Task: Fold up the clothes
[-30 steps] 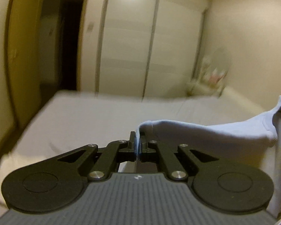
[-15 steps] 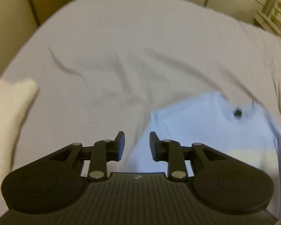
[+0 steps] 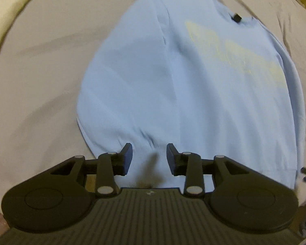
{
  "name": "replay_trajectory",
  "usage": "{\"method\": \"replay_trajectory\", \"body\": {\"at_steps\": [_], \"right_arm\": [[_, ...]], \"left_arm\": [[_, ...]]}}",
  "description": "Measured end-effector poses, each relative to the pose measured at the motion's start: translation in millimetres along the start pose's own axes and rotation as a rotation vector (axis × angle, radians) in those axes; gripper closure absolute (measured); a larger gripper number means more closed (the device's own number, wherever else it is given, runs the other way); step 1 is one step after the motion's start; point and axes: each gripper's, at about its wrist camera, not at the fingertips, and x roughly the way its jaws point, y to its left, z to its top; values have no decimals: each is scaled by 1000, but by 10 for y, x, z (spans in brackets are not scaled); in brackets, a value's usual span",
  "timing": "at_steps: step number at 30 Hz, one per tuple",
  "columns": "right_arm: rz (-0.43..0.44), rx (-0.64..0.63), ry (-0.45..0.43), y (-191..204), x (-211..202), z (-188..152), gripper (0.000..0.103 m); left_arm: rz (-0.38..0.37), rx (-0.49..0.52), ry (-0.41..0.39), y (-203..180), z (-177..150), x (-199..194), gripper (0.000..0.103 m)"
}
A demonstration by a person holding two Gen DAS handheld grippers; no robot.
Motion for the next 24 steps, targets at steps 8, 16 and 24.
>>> {"method": "replay_trajectory", "body": {"at_steps": [8, 16, 24], "right_arm": [[143, 276, 15, -356, 180, -211, 60], [18, 175, -351, -543, -872, 603, 100], [-227, 178, -403, -1016, -1164, 1422, 41]], "left_arm": [[-21, -44, 28, -95, -412, -165, 71], [21, -75, -52, -161, -375, -469, 71], [40, -194, -82, -8, -500, -485, 64]]}}
